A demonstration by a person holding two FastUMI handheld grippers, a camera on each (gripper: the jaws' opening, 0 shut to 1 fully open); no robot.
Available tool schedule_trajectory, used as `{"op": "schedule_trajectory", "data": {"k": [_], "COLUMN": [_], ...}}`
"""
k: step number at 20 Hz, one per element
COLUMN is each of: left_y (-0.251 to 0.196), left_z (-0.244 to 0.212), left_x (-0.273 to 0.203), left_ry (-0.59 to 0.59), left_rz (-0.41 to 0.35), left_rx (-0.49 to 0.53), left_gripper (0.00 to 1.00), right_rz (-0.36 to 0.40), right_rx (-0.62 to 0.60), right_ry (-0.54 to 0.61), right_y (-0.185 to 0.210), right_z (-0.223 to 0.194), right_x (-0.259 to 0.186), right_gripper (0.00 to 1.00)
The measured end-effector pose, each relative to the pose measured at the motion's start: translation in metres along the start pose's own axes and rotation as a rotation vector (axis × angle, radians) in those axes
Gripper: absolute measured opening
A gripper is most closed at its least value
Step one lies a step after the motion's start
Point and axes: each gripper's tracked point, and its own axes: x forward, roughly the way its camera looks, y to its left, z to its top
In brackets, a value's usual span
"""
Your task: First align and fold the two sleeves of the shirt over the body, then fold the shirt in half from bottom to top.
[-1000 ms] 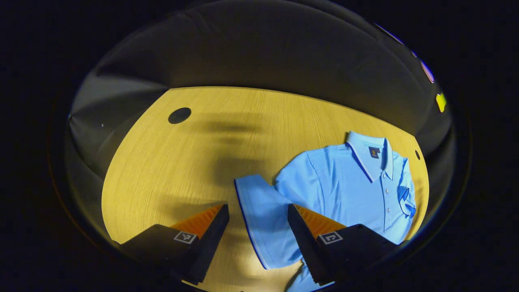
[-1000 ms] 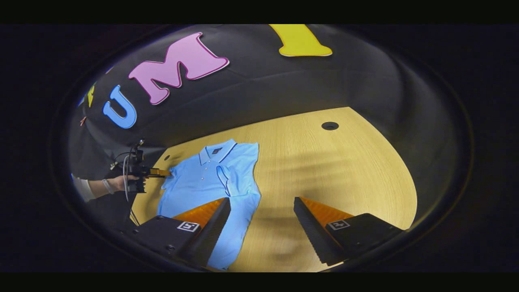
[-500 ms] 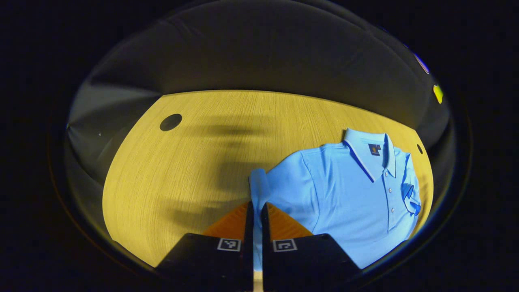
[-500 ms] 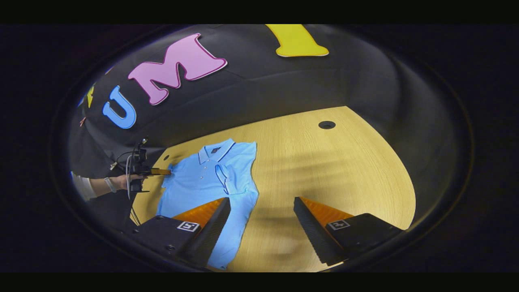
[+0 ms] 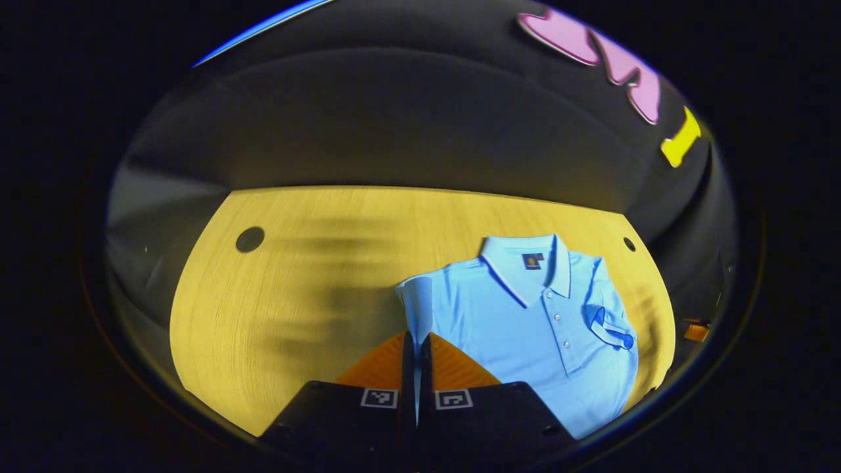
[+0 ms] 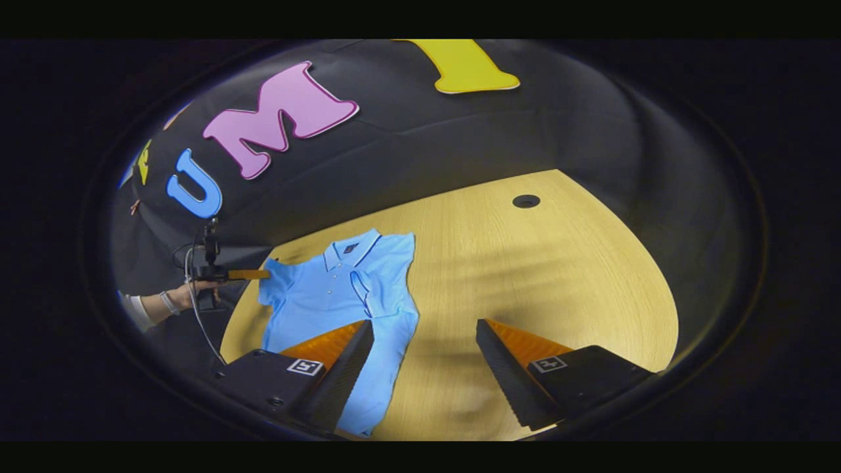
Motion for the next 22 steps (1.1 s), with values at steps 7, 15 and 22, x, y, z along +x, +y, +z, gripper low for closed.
{"op": "schedule_trajectory", "data": {"k": [7, 15, 22], "left_y": [-0.055, -0.09, -0.081], "left_z": [-0.041, -0.046, -0.184], "left_x": [0.035, -0.06, -0.161], "left_ry": [0.124, 0.056, 0.186], "left_rz": [-0.05, -0.112, -0.162], "left_rx": [0.044, -0.022, -0.133], "left_gripper": [0.13, 0.97, 0.97], "right_rz": [0.041, 0.112, 0.164], "right_rx": [-0.018, -0.033, -0.02], "right_ry": [-0.007, 0.015, 0.1], "right_y": [0.009, 0.018, 0.061], "right_z": [0.0, -0.01, -0.061], "right_x": [0.003, 0.004, -0.025], "right_gripper": [0.98, 0.98, 0.98]}}
